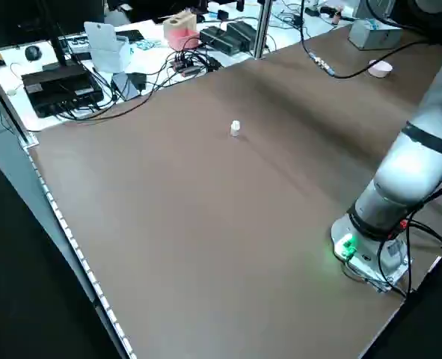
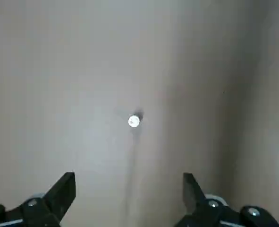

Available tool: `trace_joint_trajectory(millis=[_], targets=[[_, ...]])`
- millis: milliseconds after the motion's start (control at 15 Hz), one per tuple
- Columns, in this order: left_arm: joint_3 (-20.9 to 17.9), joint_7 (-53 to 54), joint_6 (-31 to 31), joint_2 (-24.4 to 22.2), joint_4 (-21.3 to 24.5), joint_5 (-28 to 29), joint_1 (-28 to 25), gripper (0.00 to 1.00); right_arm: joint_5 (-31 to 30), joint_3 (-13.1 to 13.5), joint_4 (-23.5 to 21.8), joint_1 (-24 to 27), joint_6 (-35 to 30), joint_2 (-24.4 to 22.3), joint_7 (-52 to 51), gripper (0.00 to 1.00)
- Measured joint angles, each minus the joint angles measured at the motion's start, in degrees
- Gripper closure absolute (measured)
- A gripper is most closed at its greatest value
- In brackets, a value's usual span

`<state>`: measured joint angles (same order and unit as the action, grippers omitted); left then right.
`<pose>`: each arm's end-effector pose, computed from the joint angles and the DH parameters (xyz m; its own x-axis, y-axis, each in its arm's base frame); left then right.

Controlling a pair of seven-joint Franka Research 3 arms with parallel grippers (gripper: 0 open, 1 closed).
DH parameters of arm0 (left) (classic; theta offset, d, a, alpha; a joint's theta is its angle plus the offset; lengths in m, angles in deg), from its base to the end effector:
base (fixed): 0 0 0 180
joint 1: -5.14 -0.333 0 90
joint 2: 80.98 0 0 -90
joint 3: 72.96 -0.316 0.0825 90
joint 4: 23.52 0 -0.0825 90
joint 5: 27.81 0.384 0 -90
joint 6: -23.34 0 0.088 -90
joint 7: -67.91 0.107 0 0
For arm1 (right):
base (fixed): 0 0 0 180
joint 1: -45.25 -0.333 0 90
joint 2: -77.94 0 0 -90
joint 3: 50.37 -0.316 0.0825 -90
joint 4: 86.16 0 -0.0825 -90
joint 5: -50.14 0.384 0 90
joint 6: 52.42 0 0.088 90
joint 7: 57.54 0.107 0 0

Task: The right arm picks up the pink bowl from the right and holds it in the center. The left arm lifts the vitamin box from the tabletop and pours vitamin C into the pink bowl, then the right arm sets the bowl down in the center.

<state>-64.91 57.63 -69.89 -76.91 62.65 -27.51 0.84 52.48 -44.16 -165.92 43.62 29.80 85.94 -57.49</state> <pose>0.5813 -0.0345 0.6214 0.9921 0.1144 0.0512 0.1138 -0.9934 0.0141 0.5821 -0.0369 0.6174 0.9926 -0.0752 -0.0957 -0.0780 -0.9966 -0.0257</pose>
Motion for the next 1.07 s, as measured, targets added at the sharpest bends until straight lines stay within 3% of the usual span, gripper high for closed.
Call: trace_joint_trajectory(millis=[733,1067], targets=[[-0.4,3.0,0.1,1.1,-0.2,0.0,-2.0,0.00,0.0,-0.4,-1.3,-1.6,0.6,0.4,0.0,0.00],[-0.5,15.9,0.1,4.2,-0.3,-2.8,-5.8,0.00,0.3,-0.5,-3.2,-2.8,4.2,6.9,0.4,0.01]])
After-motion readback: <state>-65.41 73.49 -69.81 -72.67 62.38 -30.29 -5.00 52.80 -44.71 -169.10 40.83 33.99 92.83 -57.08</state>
